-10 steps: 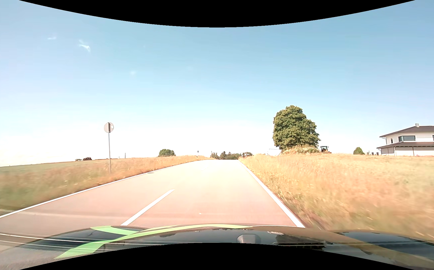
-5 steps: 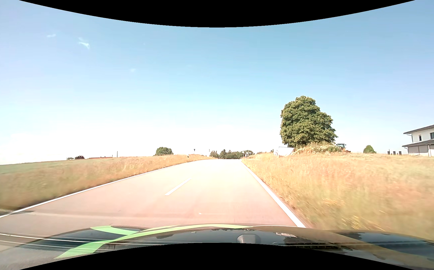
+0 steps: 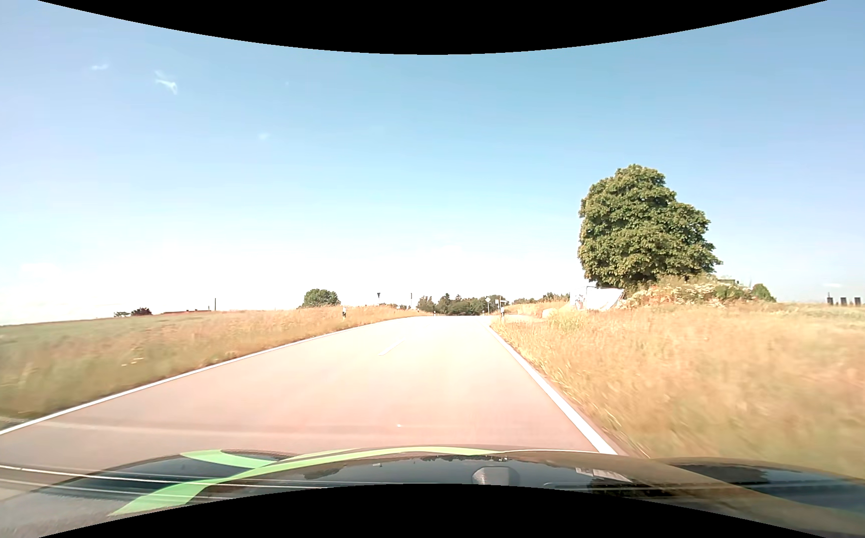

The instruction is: Follow the waypoints while adhering to traffic rules and regulations

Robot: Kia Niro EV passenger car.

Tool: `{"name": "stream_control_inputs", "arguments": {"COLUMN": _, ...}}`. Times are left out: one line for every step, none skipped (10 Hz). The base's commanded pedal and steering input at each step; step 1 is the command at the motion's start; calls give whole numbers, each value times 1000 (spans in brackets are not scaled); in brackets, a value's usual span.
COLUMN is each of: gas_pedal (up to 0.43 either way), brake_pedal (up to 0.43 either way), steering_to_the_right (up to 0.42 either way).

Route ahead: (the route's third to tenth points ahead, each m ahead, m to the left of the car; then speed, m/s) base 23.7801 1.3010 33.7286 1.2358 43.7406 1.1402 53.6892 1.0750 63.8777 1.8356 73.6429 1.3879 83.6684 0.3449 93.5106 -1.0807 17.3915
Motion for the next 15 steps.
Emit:
{"name": "stream_control_inputs", "arguments": {"gas_pedal": 228, "brake_pedal": 0, "steering_to_the_right": -3}}
{"name": "stream_control_inputs", "arguments": {"gas_pedal": 228, "brake_pedal": 0, "steering_to_the_right": -3}}
{"name": "stream_control_inputs", "arguments": {"gas_pedal": 240, "brake_pedal": 0, "steering_to_the_right": -3}}
{"name": "stream_control_inputs", "arguments": {"gas_pedal": 240, "brake_pedal": 0, "steering_to_the_right": -3}}
{"name": "stream_control_inputs", "arguments": {"gas_pedal": 240, "brake_pedal": 0, "steering_to_the_right": -3}}
{"name": "stream_control_inputs", "arguments": {"gas_pedal": 240, "brake_pedal": 0, "steering_to_the_right": -2}}
{"name": "stream_control_inputs", "arguments": {"gas_pedal": 240, "brake_pedal": 0, "steering_to_the_right": -2}}
{"name": "stream_control_inputs", "arguments": {"gas_pedal": 248, "brake_pedal": 0, "steering_to_the_right": 0}}
{"name": "stream_control_inputs", "arguments": {"gas_pedal": 260, "brake_pedal": 0, "steering_to_the_right": 1}}
{"name": "stream_control_inputs", "arguments": {"gas_pedal": 268, "brake_pedal": 0, "steering_to_the_right": 1}}
{"name": "stream_control_inputs", "arguments": {"gas_pedal": 268, "brake_pedal": 0, "steering_to_the_right": 2}}
{"name": "stream_control_inputs", "arguments": {"gas_pedal": 268, "brake_pedal": 0, "steering_to_the_right": 2}}
{"name": "stream_control_inputs", "arguments": {"gas_pedal": 248, "brake_pedal": 0, "steering_to_the_right": 2}}
{"name": "stream_control_inputs", "arguments": {"gas_pedal": 248, "brake_pedal": 0, "steering_to_the_right": 2}}
{"name": "stream_control_inputs", "arguments": {"gas_pedal": 248, "brake_pedal": 0, "steering_to_the_right": 2}}
